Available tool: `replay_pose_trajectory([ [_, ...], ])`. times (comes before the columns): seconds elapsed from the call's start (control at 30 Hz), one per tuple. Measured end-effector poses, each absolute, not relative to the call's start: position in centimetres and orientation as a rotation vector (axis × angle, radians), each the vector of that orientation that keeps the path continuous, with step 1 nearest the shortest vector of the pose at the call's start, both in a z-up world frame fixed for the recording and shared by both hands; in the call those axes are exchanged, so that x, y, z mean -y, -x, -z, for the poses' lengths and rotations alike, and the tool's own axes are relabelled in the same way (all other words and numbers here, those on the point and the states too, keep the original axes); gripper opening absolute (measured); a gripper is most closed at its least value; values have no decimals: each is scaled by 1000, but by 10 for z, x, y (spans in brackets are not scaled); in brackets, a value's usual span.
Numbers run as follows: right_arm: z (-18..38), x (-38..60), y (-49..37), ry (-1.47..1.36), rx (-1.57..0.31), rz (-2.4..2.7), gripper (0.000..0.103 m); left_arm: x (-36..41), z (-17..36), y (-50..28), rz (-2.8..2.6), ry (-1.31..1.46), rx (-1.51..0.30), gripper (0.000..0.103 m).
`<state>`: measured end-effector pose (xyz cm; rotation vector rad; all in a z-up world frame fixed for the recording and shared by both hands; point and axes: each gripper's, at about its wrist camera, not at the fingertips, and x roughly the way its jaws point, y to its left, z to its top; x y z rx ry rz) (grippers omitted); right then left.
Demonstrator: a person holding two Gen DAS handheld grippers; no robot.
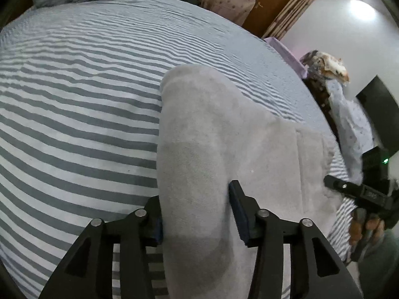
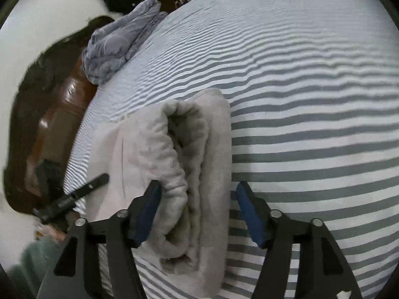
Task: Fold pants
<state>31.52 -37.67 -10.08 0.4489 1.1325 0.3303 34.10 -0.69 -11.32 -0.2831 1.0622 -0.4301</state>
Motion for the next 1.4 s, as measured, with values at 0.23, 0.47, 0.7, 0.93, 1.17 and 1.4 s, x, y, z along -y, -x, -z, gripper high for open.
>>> replay_pose_trajectory([
  [0.23,47,356,-292,-203,-1010,-188,66,19,72,-299,319,93,-944,49],
  [0.47,17,302,-252,45,-927,-184,64,28,56,-252,276,16,-886,49],
  [0.7,58,292,-242,83,-1041,-122,58,39,98,-226,182,-56,-991,49],
  [0.93,66,301,-238,21,-1077,-88,58,44,94,-222,104,-44,-995,49],
  [1.17,30,291,-206,-34,-1017,-74,59,49,70,-199,49,-30,-997,49],
  [1.4,-5,276,-150,-21,-943,-36,74,39,43,-159,5,31,-997,52],
])
